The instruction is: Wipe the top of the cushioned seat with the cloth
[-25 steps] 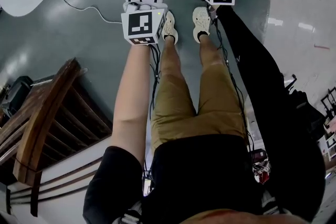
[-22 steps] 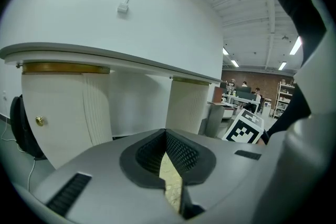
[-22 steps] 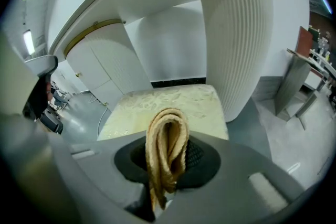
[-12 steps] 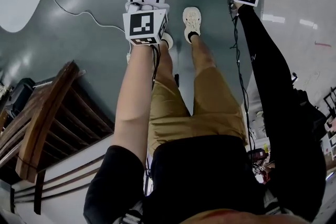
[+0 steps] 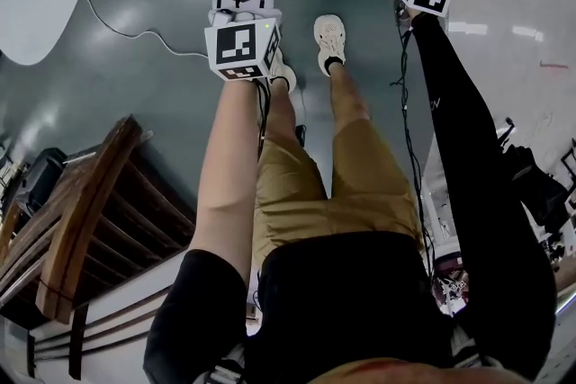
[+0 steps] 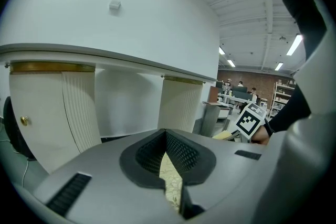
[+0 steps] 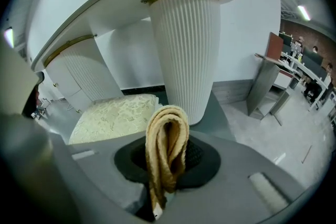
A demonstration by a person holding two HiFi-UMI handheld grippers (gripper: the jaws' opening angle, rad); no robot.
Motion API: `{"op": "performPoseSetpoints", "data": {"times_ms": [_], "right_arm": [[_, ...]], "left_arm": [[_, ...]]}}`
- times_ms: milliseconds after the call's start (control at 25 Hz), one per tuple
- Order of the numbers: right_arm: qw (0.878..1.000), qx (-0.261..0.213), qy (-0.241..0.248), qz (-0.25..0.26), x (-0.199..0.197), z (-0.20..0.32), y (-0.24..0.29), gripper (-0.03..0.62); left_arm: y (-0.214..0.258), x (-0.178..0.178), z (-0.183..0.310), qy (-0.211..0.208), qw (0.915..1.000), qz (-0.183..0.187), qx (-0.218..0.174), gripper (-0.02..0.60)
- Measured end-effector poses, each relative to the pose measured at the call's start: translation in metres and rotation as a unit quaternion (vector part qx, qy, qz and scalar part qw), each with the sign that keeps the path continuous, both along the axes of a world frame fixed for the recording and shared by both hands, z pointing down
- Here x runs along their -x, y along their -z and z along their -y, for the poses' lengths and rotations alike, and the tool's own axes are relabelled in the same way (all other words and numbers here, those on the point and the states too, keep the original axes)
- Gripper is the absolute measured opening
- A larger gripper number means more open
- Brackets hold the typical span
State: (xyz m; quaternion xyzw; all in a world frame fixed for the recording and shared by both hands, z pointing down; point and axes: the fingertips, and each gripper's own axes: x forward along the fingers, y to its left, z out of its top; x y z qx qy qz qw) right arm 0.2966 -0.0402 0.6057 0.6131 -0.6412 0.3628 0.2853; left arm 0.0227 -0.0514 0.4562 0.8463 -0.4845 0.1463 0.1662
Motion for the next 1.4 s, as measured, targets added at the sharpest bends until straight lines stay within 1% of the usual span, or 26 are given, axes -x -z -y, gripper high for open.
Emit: {"op": "performPoseSetpoints", "data": {"times_ms": [160, 320, 440, 560, 720, 800, 880, 1000, 1080, 1160, 1280, 1400], "right_arm": [[1.0, -0.025, 0.012, 0.007, 0.038, -0.002, 0.019, 0.055], [0.998, -0.048, 0.034, 0.027, 0.098, -0.003, 0.037, 0.055], [0.996, -0.049, 0.051, 0.053, 0.158, -0.011, 0.043, 0.055], [0.992, -0.043, 0.084, 0.09, 0.232, -0.022, 0.045, 0.055], [0.977, -0.04, 0.142, 0.152, 0.33, -0.036, 0.052, 0.055], [0.97, -0.026, 0.168, 0.173, 0.369, -0.046, 0.045, 0.055], [0.968, -0.002, 0.18, 0.175, 0.394, -0.054, 0.024, 0.055], [0.972, 0.04, 0.173, 0.152, 0.401, -0.06, -0.013, 0.055], [0.975, 0.049, 0.165, 0.142, 0.395, -0.059, -0.025, 0.055], [0.977, 0.045, 0.158, 0.138, 0.386, -0.055, -0.028, 0.055], [0.981, 0.04, 0.144, 0.127, 0.361, -0.048, -0.028, 0.055], [0.985, 0.04, 0.127, 0.111, 0.32, -0.042, -0.03, 0.055]], "left_arm": [[0.003, 0.025, -0.005, -0.001, 1.0, -0.002, -0.003, 0.008], [0.002, 0.058, -0.011, 0.0, 1.0, -0.001, 0.0, 0.008], [0.004, 0.086, -0.018, 0.001, 1.0, 0.002, 0.003, 0.008], [0.007, 0.116, -0.023, 0.002, 1.0, 0.009, 0.0, 0.008], [0.006, 0.151, -0.031, 0.009, 0.9999, 0.011, 0.006, 0.008], [0.004, 0.165, -0.035, 0.013, 0.9998, 0.01, 0.01, 0.008], [0.002, 0.175, -0.037, 0.017, 0.9997, 0.011, 0.011, 0.008], [-0.003, 0.181, -0.04, 0.021, 0.9996, 0.01, 0.015, 0.006], [-0.006, 0.18, -0.041, 0.021, 0.9996, 0.009, 0.018, 0.008], [-0.008, 0.177, -0.041, 0.02, 0.9996, 0.007, 0.02, 0.008], [-0.011, 0.169, -0.041, 0.015, 0.9996, 0.003, 0.024, 0.008], [-0.015, 0.156, -0.041, 0.012, 0.9996, 0.001, 0.028, 0.006]]}}
